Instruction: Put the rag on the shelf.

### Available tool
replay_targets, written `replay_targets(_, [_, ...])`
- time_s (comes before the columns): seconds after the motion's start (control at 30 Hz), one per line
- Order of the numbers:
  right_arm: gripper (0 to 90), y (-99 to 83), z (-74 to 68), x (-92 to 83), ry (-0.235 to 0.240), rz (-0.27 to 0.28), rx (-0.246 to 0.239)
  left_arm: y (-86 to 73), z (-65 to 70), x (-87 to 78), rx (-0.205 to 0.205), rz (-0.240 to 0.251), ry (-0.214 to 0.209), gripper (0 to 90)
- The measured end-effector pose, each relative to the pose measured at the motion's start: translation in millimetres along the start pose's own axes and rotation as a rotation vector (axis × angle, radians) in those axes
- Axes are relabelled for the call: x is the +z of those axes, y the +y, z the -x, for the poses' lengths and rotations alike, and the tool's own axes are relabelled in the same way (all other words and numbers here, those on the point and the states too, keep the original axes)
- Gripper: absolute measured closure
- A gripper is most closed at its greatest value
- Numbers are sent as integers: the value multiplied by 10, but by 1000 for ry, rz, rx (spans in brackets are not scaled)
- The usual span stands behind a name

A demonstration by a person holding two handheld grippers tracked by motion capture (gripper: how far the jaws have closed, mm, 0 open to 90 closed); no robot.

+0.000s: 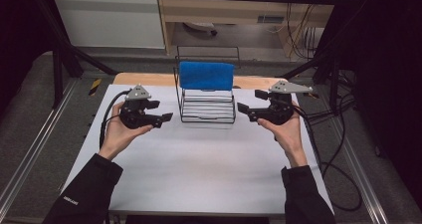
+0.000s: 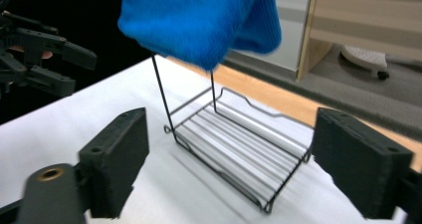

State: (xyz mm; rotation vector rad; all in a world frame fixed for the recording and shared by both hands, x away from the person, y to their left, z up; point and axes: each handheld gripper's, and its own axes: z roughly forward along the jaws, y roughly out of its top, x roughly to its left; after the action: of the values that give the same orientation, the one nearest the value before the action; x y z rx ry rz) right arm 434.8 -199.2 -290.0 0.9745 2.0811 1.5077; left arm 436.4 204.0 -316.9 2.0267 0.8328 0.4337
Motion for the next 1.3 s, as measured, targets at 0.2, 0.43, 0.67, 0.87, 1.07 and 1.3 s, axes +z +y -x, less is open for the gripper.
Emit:
replay_targets(0.2, [76, -242, 43, -70, 4, -25, 36, -362, -19, -19, -28, -25, 16, 162])
replay_targets(0.43, [19, -573, 34, -88, 3, -72, 60, -704, -3, -45, -63, -16, 44, 66])
replay_targets(0.67, [7, -947, 26, -105, 9, -123, 59, -1045, 25, -87, -84, -10, 37, 65])
replay_targets(0.87, [7, -1260, 57, -162, 24, -164, 78, -1305, 23, -147, -93, -6, 46, 65])
replay_targets(1.07, [7, -1529, 118, -261, 35, -196, 76, -1461, 2, -211, -83, -14, 56, 65])
replay_targets(1.3, [7, -1692, 182, -389, 46, -197, 89, -1554, 13, -220, -55, -30, 50, 65])
